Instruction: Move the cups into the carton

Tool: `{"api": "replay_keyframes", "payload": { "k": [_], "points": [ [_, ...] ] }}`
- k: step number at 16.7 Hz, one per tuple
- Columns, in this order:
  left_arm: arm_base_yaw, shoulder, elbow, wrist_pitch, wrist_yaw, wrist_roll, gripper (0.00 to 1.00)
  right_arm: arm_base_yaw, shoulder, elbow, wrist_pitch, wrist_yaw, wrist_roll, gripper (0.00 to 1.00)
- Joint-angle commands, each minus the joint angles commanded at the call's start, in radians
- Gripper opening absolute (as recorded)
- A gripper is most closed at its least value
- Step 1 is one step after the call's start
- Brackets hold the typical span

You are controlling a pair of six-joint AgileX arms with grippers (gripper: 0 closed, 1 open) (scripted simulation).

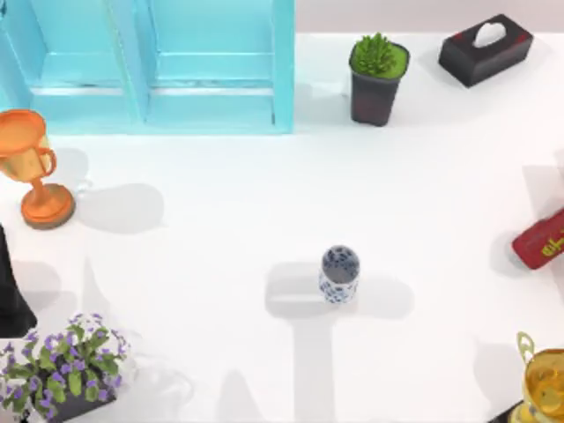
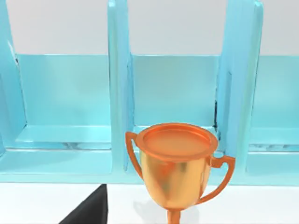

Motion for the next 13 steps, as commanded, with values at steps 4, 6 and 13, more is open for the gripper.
{"api": "replay_keyframes", "payload": {
  "k": [4,6,13],
  "points": [
    [0.000,0.000,0.000,0.000,0.000,0.000,1.00,0.013,0.004,-0.130,0.132,0.002,0.015,0.00],
    [0.000,0.000,0.000,0.000,0.000,0.000,1.00,0.016,0.005,-0.150,0.152,0.002,0.017,0.00],
    [0.000,0.000,0.000,0.000,0.000,0.000,1.00,0.016,0.005,-0.150,0.152,0.002,0.017,0.30]
  ]
}}
